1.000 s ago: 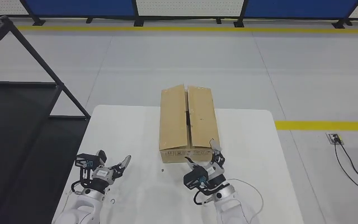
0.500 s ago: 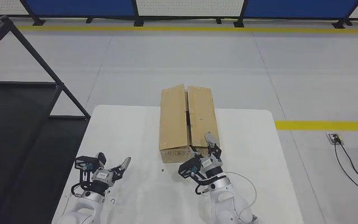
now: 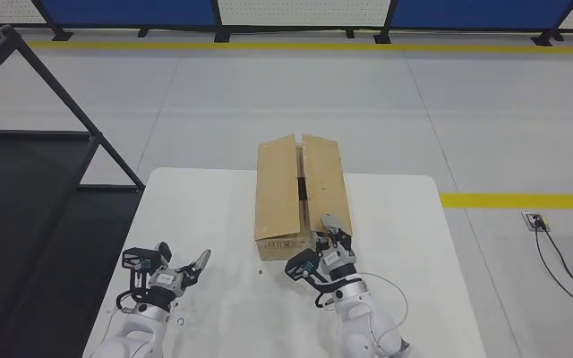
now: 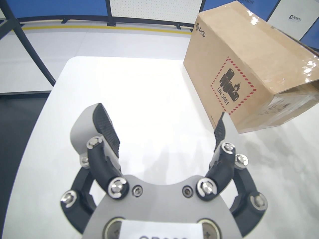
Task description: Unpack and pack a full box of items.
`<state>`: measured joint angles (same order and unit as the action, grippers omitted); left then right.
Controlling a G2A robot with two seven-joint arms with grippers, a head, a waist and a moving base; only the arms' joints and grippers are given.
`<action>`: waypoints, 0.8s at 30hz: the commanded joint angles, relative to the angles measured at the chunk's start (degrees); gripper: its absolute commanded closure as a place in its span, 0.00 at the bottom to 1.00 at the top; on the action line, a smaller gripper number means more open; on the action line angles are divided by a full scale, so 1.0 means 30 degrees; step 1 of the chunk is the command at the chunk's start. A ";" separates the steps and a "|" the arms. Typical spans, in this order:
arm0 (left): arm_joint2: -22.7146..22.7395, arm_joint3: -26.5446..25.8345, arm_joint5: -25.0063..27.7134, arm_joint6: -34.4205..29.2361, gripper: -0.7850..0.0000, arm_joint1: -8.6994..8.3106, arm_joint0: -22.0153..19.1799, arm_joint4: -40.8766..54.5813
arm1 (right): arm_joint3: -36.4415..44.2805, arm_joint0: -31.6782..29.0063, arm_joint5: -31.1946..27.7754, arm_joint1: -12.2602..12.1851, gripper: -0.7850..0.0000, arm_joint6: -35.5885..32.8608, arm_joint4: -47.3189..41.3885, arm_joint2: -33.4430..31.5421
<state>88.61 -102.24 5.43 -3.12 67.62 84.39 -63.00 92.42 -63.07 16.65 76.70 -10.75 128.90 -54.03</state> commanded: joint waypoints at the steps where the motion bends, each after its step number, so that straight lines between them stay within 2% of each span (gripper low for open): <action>1: -0.0004 0.0012 -0.0056 0.0010 0.00 0.0013 -0.0034 -0.0016 | -0.0051 0.0004 -0.0034 0.0053 0.81 0.0033 0.0034 -0.0048; 3: 0.0002 0.0018 -0.0125 0.0033 0.00 0.0027 -0.0070 -0.0019 | -0.0103 0.0003 -0.0077 0.0108 0.99 0.0041 0.0036 -0.0123; 12: 0.0306 0.0078 -0.0438 0.0136 0.00 0.0067 -0.0206 0.0047 | 0.0236 -0.0366 -0.0646 0.0215 1.00 0.1295 -0.0987 -0.0842; 19: 0.0893 0.0162 -0.0778 0.0163 0.00 0.0078 -0.0368 0.0317 | 0.1042 -0.1379 -0.2791 -0.0022 1.00 0.4812 -0.3813 -0.2269; 24: 0.1226 0.0257 -0.0947 0.0111 0.00 0.0083 -0.0483 0.0406 | 0.1267 -0.2004 -0.3678 -0.0206 1.00 0.6303 -0.4616 -0.3321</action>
<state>92.12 -101.54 2.70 -2.72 67.87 83.01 -61.82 96.12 -68.79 6.06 76.17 7.33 115.58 -63.43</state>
